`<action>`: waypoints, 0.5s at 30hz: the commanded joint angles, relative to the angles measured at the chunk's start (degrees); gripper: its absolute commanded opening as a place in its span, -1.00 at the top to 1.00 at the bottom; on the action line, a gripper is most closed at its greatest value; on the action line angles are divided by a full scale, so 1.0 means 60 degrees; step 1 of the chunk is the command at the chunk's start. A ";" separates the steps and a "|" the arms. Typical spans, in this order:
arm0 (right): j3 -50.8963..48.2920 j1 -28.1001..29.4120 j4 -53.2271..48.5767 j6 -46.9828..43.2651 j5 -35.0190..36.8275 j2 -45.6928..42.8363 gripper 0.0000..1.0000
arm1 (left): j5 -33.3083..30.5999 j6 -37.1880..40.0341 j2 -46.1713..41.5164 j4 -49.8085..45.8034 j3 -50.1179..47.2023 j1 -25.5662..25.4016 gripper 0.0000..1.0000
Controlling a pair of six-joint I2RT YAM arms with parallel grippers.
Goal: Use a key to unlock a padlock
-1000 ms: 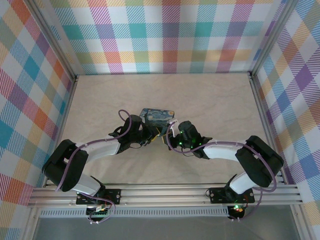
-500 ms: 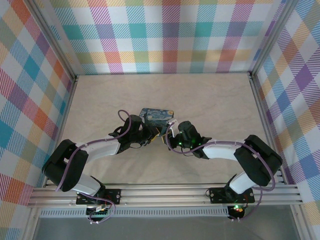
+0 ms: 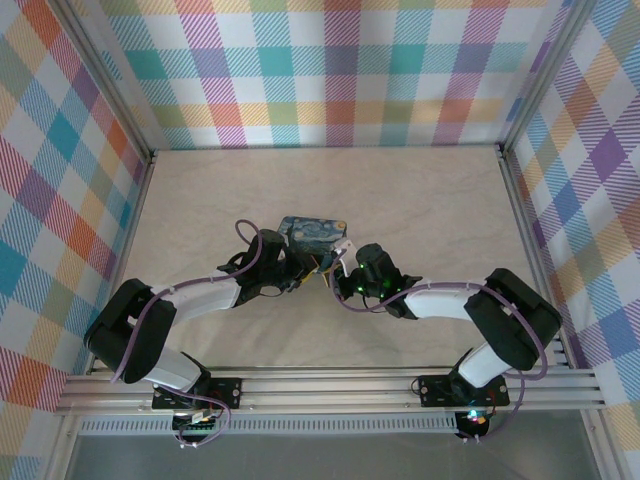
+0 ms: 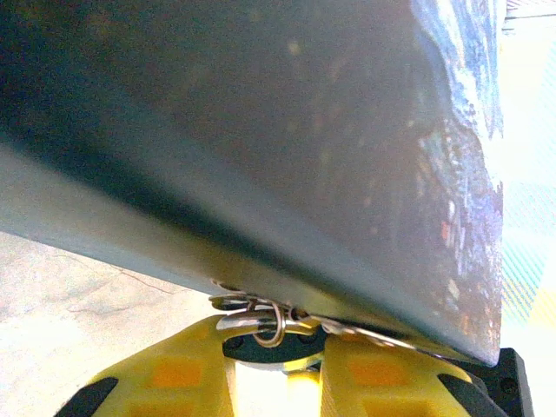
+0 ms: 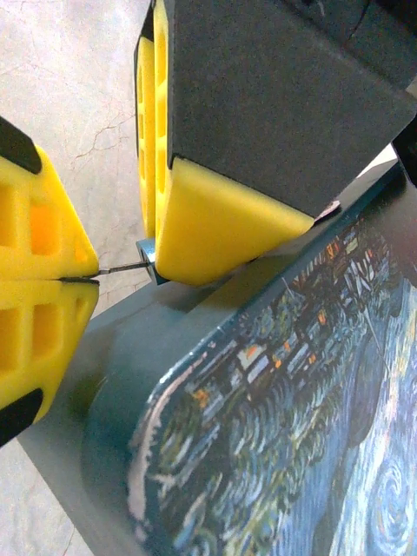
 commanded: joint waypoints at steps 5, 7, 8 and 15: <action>-0.0023 0.0096 0.0947 0.0150 -0.0243 -0.0156 1.00 | 0.0953 0.0223 -0.0273 -0.0153 0.0273 -0.0326 0.72; -0.0168 0.0098 0.0875 0.0343 -0.0223 -0.0278 1.00 | 0.1062 0.0349 -0.0308 -0.0188 0.0258 -0.0283 0.72; -0.0240 0.0092 0.0867 0.0393 -0.0222 -0.0329 1.00 | 0.1097 0.0410 -0.0327 -0.0223 0.0256 -0.0247 0.72; -0.0683 0.0112 0.0880 0.0729 -0.0207 -0.0524 1.00 | 0.1320 0.0752 -0.0457 -0.0458 0.0258 -0.0026 0.72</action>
